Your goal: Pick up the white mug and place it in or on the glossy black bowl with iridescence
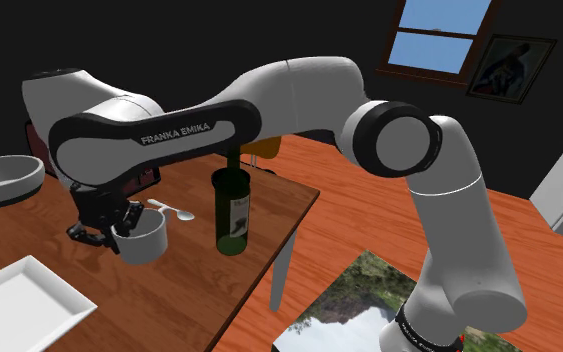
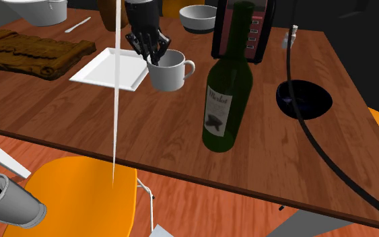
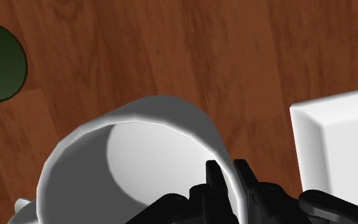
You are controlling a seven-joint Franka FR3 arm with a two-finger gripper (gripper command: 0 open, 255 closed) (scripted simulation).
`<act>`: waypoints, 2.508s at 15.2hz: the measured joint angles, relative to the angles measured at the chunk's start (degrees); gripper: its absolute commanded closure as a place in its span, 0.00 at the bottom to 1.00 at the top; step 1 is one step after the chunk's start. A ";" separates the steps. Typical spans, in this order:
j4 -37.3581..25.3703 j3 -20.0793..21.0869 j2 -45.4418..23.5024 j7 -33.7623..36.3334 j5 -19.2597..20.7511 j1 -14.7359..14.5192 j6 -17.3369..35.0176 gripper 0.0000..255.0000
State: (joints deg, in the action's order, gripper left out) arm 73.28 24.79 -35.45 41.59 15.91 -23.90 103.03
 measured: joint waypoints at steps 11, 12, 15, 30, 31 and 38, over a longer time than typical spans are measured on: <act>-8.67 0.23 0.08 -0.84 -0.34 -1.35 -8.50 1.00; -9.41 0.24 0.09 -0.97 -0.36 -1.42 -9.23 1.00; -12.34 0.21 -0.26 -1.23 -0.29 -1.95 -11.73 1.00; -4.60 -1.48 6.77 -13.47 -3.08 10.46 -10.08 1.00; -4.99 -1.74 6.65 -14.51 -3.10 11.17 -10.27 1.00; -4.66 -3.62 7.30 -22.71 -3.89 17.68 -9.94 1.00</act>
State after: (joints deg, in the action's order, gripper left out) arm 68.62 21.17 -28.16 18.88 12.02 -6.22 93.09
